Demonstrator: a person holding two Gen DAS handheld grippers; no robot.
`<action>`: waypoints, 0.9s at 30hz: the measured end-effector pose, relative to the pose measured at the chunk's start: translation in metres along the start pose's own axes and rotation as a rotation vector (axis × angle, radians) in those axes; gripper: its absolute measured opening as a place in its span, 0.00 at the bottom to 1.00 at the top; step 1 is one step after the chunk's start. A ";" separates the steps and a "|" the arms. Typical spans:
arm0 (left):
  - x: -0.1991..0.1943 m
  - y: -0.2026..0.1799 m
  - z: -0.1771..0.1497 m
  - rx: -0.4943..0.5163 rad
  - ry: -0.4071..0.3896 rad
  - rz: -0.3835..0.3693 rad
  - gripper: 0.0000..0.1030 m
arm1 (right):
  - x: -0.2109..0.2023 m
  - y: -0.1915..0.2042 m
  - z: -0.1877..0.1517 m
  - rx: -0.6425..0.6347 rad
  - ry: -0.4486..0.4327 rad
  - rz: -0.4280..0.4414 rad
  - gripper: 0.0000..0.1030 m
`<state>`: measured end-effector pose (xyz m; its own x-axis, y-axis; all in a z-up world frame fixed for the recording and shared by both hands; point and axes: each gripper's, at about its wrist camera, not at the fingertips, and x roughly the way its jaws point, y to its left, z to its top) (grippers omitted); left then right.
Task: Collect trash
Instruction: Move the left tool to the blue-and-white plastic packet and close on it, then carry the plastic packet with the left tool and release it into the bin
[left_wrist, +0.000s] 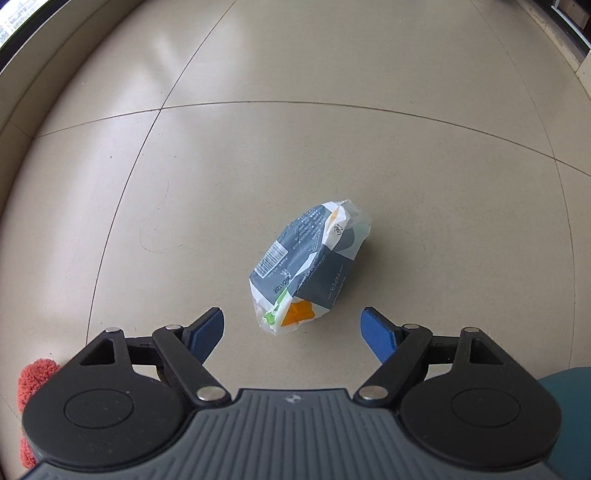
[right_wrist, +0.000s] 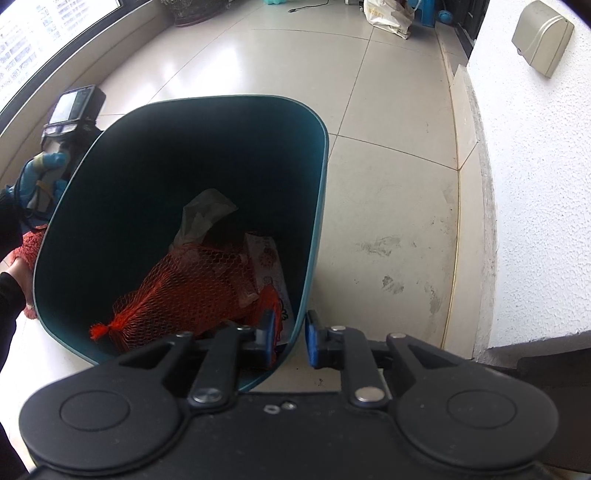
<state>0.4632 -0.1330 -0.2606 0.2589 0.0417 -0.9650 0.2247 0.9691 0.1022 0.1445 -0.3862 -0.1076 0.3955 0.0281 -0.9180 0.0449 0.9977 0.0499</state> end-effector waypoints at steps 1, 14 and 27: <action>0.013 -0.001 0.003 -0.009 0.016 0.002 0.79 | 0.002 0.000 0.000 0.000 0.006 0.002 0.17; 0.061 0.020 0.009 -0.176 0.077 -0.006 0.17 | 0.015 0.000 0.001 -0.004 0.043 0.015 0.18; -0.032 0.039 -0.033 -0.167 0.016 -0.054 0.05 | 0.008 -0.008 -0.002 0.051 0.006 0.015 0.14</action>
<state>0.4327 -0.0888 -0.2341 0.2357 -0.0094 -0.9718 0.0788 0.9968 0.0095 0.1459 -0.3936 -0.1163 0.3913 0.0437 -0.9192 0.0856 0.9928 0.0836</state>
